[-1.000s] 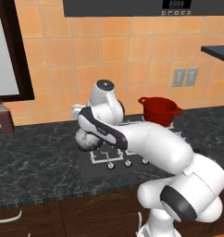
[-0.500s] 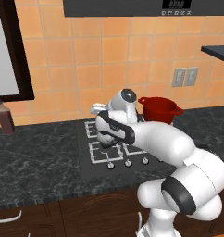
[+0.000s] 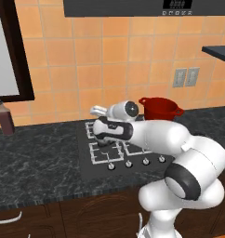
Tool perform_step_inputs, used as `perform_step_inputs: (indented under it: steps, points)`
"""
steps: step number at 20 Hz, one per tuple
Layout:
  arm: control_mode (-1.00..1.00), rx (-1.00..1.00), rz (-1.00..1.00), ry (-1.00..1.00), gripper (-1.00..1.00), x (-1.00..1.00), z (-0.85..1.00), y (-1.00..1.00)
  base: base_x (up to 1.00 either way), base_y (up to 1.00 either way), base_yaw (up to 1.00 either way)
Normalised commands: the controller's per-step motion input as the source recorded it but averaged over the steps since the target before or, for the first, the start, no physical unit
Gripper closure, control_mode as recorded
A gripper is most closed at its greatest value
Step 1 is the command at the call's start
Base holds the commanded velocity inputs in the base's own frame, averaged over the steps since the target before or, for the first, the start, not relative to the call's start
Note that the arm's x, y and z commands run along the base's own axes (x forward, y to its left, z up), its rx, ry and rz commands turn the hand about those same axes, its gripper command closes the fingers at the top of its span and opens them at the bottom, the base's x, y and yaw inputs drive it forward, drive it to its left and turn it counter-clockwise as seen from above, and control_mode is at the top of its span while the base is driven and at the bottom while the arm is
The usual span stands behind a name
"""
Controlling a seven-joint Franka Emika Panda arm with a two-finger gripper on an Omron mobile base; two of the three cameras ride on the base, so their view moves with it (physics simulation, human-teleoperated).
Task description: Pick the kettle from the counter and place it on a stove burner. Then turn the burner on.
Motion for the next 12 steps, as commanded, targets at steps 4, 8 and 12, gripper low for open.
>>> perform_step_inputs:
  steps: [4,8,12]
  points:
    - [-1.0,0.31,0.0,0.0,1.0,-0.04,-0.27,0.0,0.0,0.0,0.0]
    - [-1.0,0.15,0.0,0.01,1.0,0.0,-0.4,-0.09,0.0,0.0,0.0]
    - [-1.0,0.0,0.0,0.0,1.0,0.0,-0.48,-0.14,0.0,0.0,0.0]
